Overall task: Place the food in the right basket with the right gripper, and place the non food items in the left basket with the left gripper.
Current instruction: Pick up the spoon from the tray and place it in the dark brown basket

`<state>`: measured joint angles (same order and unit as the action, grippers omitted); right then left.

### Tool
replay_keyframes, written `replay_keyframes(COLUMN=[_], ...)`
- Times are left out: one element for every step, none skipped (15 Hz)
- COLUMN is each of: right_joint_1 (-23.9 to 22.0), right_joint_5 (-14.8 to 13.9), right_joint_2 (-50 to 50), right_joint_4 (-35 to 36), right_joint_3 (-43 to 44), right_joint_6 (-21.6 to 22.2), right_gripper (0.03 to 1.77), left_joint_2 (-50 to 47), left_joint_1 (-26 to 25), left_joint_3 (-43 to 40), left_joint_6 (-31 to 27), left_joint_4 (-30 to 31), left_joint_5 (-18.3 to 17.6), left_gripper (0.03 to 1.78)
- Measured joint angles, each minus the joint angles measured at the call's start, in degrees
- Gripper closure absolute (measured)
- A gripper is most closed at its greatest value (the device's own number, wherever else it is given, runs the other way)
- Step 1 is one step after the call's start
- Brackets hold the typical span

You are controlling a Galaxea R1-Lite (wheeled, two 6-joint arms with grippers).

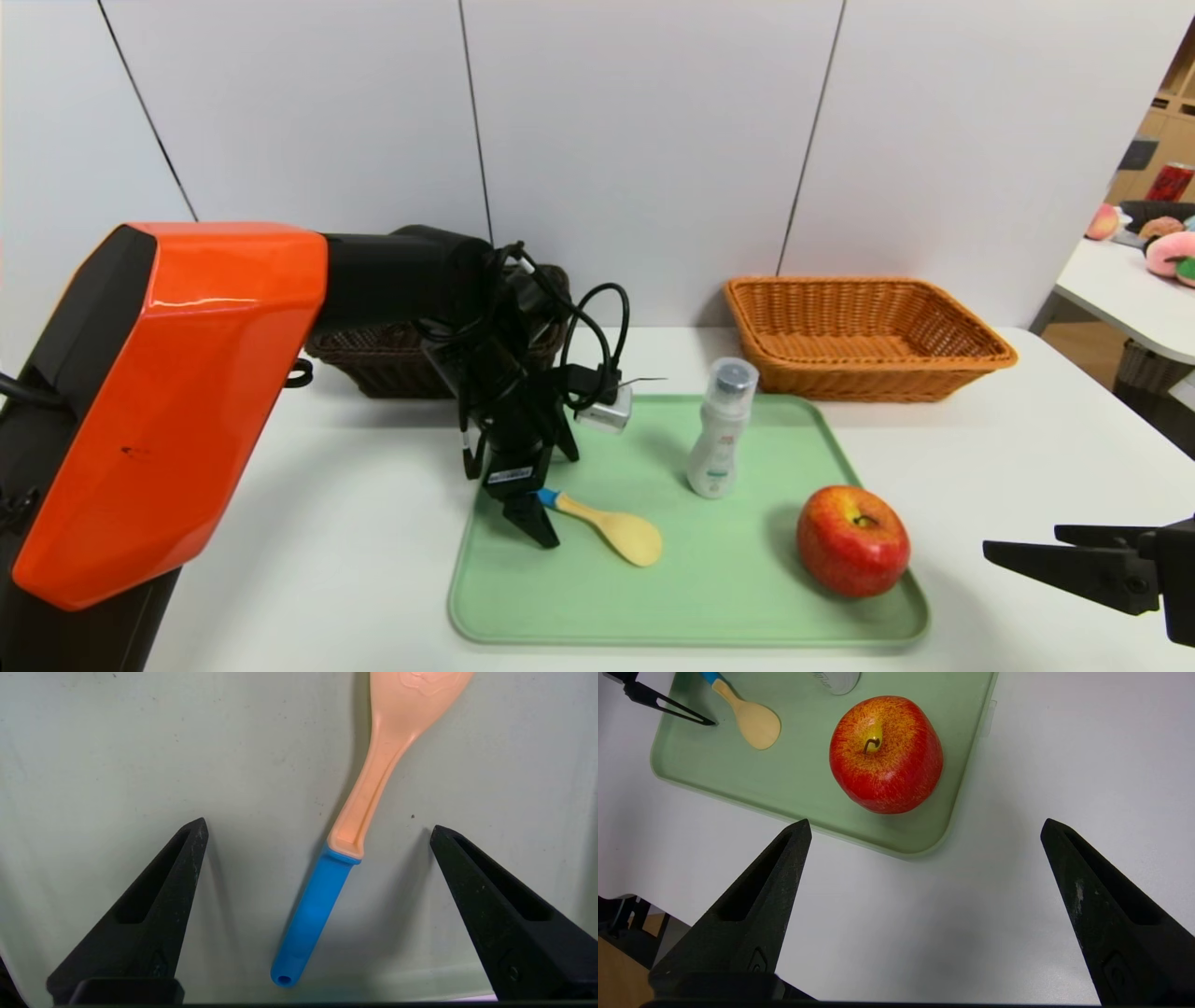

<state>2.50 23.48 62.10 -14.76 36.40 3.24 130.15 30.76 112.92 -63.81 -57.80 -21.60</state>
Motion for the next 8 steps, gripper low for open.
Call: replay_keyframes(right_joint_1=[-0.05, -0.07, -0.05, -0.07, -0.07, -0.07, -0.07, -0.07], right_joint_5=[0.00, 0.02, 0.02, 0.00, 0.02, 0.02, 0.02, 0.02], right_joint_2=[0.00, 0.00, 0.00, 0.00, 0.02, 0.02, 0.02, 0.02], right_joint_4=[0.02, 0.07, 0.10, 0.10, 0.07, 0.07, 0.07, 0.10], right_joint_3=[0.00, -0.02, -0.02, -0.02, -0.02, -0.02, 0.00, 0.00], right_joint_6=[0.00, 0.00, 0.00, 0.00, 0.00, 0.00, 0.00, 0.00], right_gripper=[0.10, 0.10, 0.10, 0.10, 0.10, 0.10, 0.10, 0.10], left_joint_2=[-0.10, -0.16, -0.22, -0.29, -0.32, -0.33, -0.38, -0.40], left_joint_1=[0.00, 0.00, 0.00, -0.05, -0.05, -0.02, 0.00, 0.00], left_joint_3=[-0.02, -0.13, -0.29, -0.41, -0.51, -0.60, -0.79, -0.88], left_joint_6=[-0.06, -0.17, -0.22, -0.30, -0.39, -0.46, -0.52, -0.59], left_joint_4=[0.05, 0.44, 1.32, 1.95, 2.15, 2.28, 2.29, 2.39], left_joint_5=[-0.02, 0.02, 0.02, 0.02, 0.02, 0.02, 0.02, 0.02], left_gripper=[0.12, 0.12, 0.12, 0.12, 0.12, 0.12, 0.12, 0.12])
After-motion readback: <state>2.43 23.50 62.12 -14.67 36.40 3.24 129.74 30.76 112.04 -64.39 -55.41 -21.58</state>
